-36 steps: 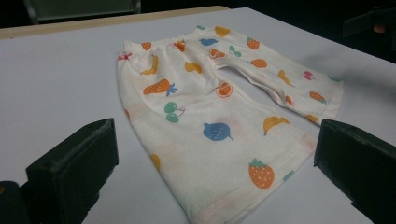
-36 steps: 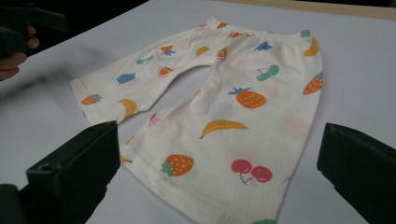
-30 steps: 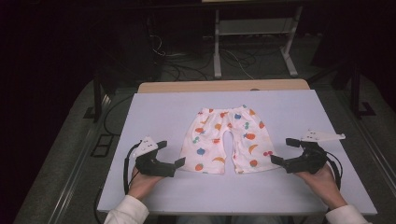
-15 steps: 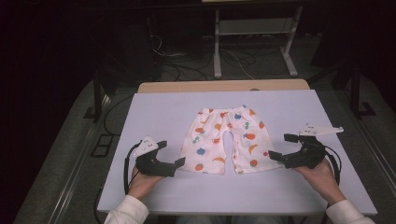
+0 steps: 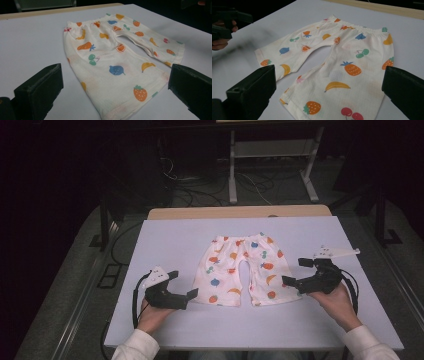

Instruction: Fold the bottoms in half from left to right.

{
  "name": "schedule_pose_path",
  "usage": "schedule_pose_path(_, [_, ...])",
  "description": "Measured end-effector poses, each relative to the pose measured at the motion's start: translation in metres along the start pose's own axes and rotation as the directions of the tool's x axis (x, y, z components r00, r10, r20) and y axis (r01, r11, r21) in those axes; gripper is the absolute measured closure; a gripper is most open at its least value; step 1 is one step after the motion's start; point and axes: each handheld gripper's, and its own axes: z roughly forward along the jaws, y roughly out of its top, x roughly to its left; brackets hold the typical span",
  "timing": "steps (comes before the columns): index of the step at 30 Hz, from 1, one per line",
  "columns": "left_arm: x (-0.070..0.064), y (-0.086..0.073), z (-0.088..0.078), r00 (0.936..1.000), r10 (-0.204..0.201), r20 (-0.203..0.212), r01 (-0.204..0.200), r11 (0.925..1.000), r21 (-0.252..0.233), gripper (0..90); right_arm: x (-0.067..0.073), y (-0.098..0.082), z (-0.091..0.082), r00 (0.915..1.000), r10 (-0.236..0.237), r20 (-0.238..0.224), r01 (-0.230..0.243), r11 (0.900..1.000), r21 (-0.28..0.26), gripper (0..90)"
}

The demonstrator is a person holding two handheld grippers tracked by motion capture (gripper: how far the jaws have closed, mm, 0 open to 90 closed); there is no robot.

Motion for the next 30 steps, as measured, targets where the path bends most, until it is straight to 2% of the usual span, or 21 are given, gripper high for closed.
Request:
schedule_pose_path(15, [0.0,0.0,0.0,1.0,-0.002,-0.001,0.002,1.0,0.0,0.0,0.002,0.016,0.015,0.9994,-0.034,-0.008,0.035,0.999,0.019,0.0])
schedule_pose_path(30, [0.0,0.0,-0.001,1.0,-0.004,0.0,0.004,1.0,-0.004,0.0,0.002,0.038,0.031,0.999,-0.042,-0.016,0.043,0.999,0.017,0.0])
